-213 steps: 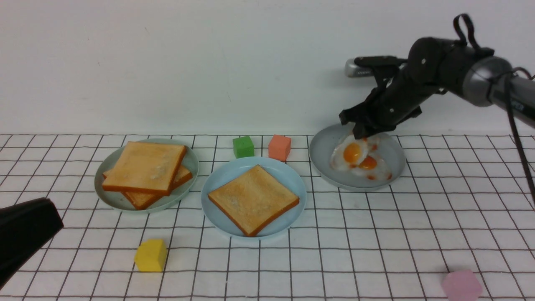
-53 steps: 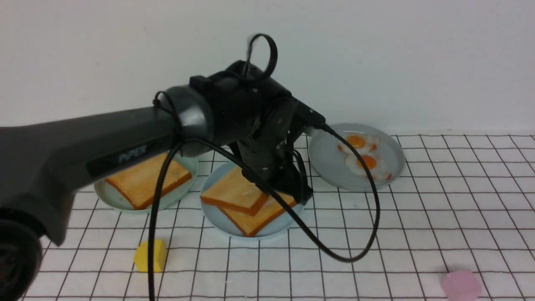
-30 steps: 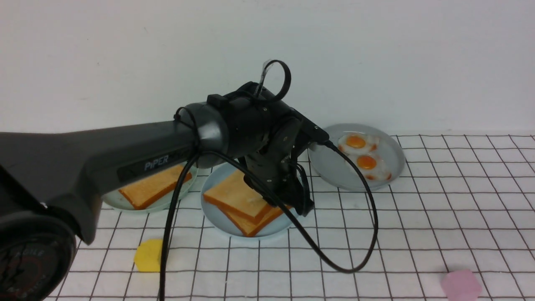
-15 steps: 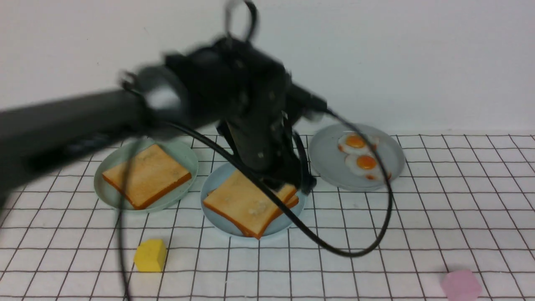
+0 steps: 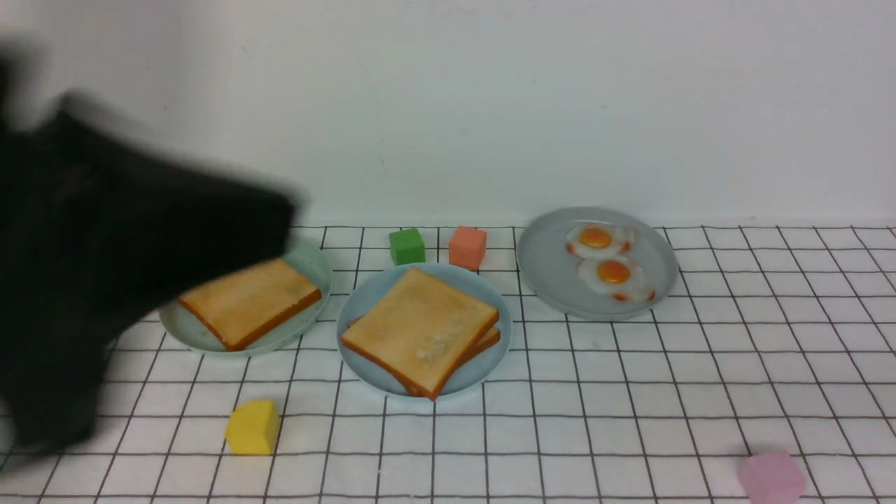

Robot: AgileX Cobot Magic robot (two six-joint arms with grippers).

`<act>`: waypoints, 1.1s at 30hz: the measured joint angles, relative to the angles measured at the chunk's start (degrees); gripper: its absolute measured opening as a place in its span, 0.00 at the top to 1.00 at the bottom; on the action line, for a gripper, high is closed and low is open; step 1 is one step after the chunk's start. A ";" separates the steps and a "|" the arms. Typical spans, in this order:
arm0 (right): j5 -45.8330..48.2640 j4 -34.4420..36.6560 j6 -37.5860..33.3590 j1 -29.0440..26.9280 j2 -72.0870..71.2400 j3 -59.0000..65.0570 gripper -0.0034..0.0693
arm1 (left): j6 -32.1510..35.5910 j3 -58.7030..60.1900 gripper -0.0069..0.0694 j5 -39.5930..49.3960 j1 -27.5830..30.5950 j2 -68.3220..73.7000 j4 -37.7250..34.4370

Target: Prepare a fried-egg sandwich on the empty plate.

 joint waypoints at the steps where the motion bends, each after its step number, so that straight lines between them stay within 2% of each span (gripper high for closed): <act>1: 0.27 -0.94 0.72 0.00 -0.37 0.00 0.93 | -0.62 5.63 0.93 -3.80 0.00 -5.16 0.00; 5: 0.30 -3.43 3.19 0.00 -3.22 0.00 0.95 | -4.95 24.46 0.93 -16.23 0.00 -23.39 0.61; 10: 0.53 -6.87 8.16 0.00 -6.49 0.00 0.95 | -9.86 37.60 0.93 -20.56 0.00 -37.46 1.57; 18: -2.38 -8.91 10.72 0.00 -8.79 0.00 0.95 | -9.73 43.19 0.93 -19.89 0.00 -41.06 8.39; 33: 0.04 -8.60 11.39 0.00 -8.90 0.00 0.94 | -9.68 48.21 0.93 -14.64 0.00 -41.06 9.01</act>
